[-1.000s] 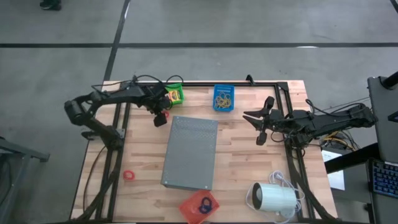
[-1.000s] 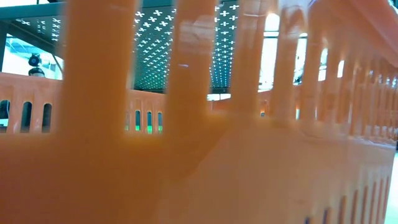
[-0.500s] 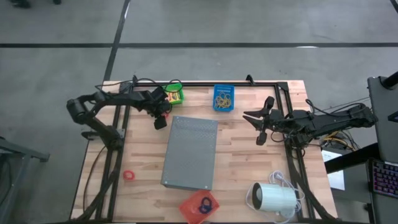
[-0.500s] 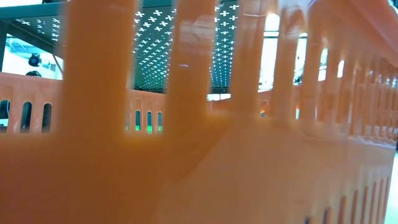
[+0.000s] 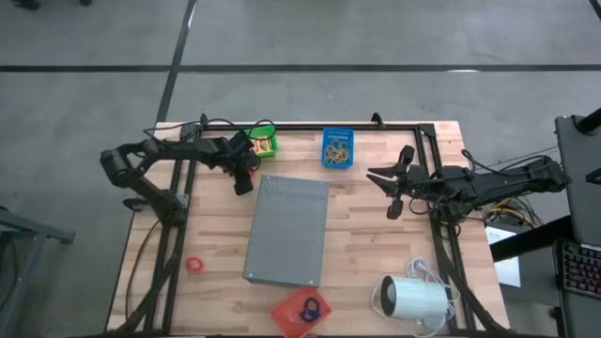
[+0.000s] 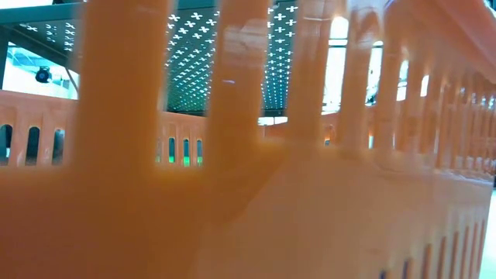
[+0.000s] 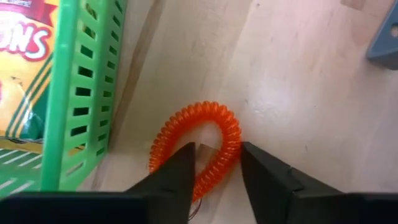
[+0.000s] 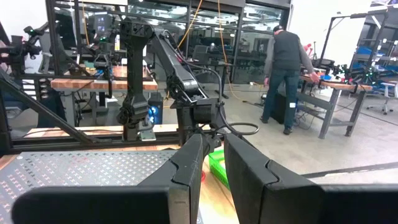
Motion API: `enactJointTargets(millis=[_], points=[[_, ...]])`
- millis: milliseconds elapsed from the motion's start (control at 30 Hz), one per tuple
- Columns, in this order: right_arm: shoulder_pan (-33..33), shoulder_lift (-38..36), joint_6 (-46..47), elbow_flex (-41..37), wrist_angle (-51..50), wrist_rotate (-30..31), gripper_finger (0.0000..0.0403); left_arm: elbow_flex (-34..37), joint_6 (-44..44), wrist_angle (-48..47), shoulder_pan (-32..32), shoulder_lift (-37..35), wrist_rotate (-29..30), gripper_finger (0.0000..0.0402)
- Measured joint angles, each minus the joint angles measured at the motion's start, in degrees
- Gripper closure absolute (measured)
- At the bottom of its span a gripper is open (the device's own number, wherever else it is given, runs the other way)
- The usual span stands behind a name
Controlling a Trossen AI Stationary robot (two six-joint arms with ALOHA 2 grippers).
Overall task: Pick & Place Office Desk Supplies
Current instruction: Put the top orange spring keychain into the orange basket
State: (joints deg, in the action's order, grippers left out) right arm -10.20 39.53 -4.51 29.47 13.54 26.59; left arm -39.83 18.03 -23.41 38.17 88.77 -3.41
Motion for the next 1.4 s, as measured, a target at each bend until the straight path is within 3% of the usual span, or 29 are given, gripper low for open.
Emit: enactJointTargets(millis=[333, 733, 1100, 1400], points=[[0.00, 0.00, 0.00, -0.01, 0.00, 0.00, 0.0339, 0.00, -1.36, 0.68, 0.02, 0.05, 0.86, 0.0370], [-0.02, 0.00, 0.00, 0.00, 0.02, 0.00, 0.0339, 0.09, -2.86, -0.33, 0.07, -1.60, 0.83, 0.0383], [0.00, 0.00, 0.00, 0.00, 0.02, 0.00, 0.0339, 0.09, -7.75, -4.85, -3.43, -15.34, 0.02, 0.0385], [0.00, 0.00, 0.00, 0.00, 0.00, -0.01, 0.0339, 1.26, -12.15, 1.64, -14.42, -30.21, -0.02, 0.0385]])
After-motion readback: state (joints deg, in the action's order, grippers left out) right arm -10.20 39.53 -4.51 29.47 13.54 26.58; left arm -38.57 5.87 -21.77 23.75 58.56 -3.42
